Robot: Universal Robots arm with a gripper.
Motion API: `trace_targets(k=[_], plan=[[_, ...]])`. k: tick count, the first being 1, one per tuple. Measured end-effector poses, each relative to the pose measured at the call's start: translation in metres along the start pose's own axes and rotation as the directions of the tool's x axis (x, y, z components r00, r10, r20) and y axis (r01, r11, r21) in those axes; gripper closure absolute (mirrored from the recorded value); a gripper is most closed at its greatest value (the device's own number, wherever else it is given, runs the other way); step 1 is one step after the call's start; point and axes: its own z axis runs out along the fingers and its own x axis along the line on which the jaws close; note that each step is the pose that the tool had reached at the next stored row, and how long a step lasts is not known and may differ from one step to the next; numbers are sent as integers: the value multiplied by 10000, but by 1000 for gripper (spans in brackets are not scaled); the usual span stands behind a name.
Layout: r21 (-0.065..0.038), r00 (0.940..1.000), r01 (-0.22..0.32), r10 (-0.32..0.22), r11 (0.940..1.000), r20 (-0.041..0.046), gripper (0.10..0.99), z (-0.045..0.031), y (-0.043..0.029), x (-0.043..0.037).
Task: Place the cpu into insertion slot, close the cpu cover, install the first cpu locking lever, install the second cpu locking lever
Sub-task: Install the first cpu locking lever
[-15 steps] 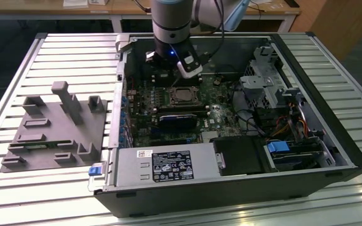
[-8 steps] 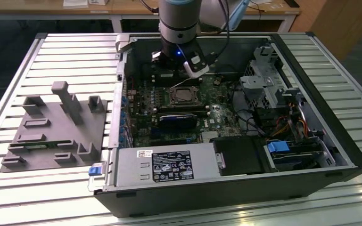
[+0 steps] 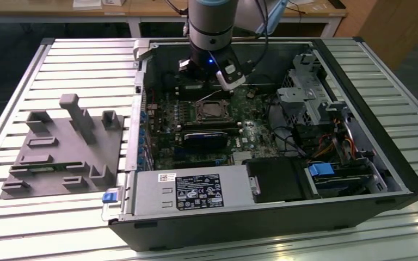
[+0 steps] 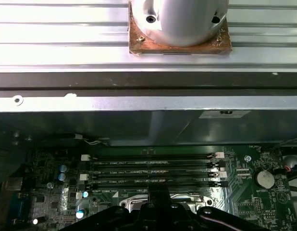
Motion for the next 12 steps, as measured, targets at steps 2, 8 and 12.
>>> trace_targets(k=[2,8,12], plan=[[-7,9998,71,-71,10000,205,984,0,0,5],[-61,9960,294,-287,9996,851,984,20,-10,28],[-69,9944,347,-338,9994,1001,984,52,-31,30]])
